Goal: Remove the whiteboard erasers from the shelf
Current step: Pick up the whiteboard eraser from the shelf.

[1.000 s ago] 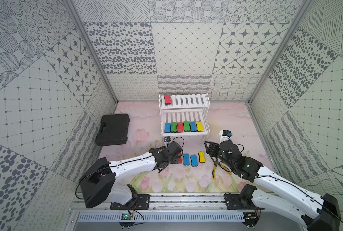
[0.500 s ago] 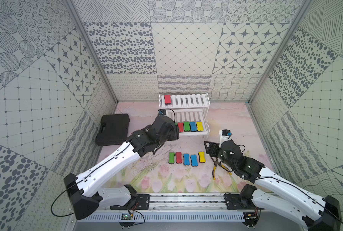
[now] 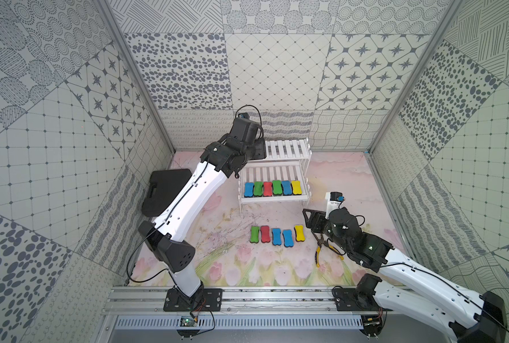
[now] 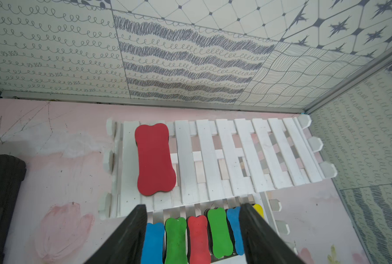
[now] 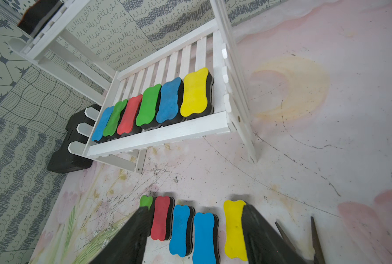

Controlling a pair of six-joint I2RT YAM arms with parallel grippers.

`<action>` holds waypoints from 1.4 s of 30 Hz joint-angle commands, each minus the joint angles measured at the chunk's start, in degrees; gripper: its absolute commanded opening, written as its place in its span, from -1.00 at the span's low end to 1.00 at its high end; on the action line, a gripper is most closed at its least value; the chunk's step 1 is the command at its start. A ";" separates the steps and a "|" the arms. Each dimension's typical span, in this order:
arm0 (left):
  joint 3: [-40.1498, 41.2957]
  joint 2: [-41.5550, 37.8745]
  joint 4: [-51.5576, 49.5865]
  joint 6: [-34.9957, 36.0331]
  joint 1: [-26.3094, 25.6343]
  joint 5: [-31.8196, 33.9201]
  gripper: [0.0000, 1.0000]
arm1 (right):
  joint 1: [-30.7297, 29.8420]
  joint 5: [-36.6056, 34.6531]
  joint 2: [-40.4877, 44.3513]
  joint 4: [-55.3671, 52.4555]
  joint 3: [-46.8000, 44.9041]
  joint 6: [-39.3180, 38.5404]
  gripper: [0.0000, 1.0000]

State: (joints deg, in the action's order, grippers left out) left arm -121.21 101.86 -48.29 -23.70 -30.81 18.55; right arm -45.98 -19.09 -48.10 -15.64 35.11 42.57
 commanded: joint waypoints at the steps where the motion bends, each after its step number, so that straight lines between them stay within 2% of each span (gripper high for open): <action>1: -9.81 7.33 -8.51 5.50 1.68 3.57 0.37 | 0.23 -0.61 -0.37 1.86 0.92 -1.20 0.37; 4: -12.15 9.81 -9.72 4.74 2.15 5.29 0.37 | 0.40 -0.75 -0.20 1.75 0.96 -1.59 0.37; 14: -11.81 10.94 -10.32 1.65 2.42 10.44 0.39 | 0.87 -1.12 0.36 1.49 0.70 -1.79 0.37; 24: -10.01 12.08 -8.96 1.65 3.04 7.49 0.37 | 1.21 -1.11 0.96 1.34 0.53 -1.58 0.37; 29: -9.54 12.33 -8.89 1.38 3.56 6.20 0.17 | 1.31 -1.39 1.34 1.14 0.51 -1.56 0.37; 37: -9.54 12.74 -9.27 1.69 3.70 5.45 0.06 | 1.47 -1.21 1.43 1.14 0.48 -1.36 0.37; 42: -9.75 12.61 -9.01 1.82 3.74 4.84 -0.23 | 1.44 -1.12 1.60 1.09 0.39 -1.20 0.37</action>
State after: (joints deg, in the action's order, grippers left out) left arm -130.76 114.37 -56.38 -21.98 -27.33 24.14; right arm -44.86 -19.66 -47.44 -15.68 35.11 41.56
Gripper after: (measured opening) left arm 0.400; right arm 0.684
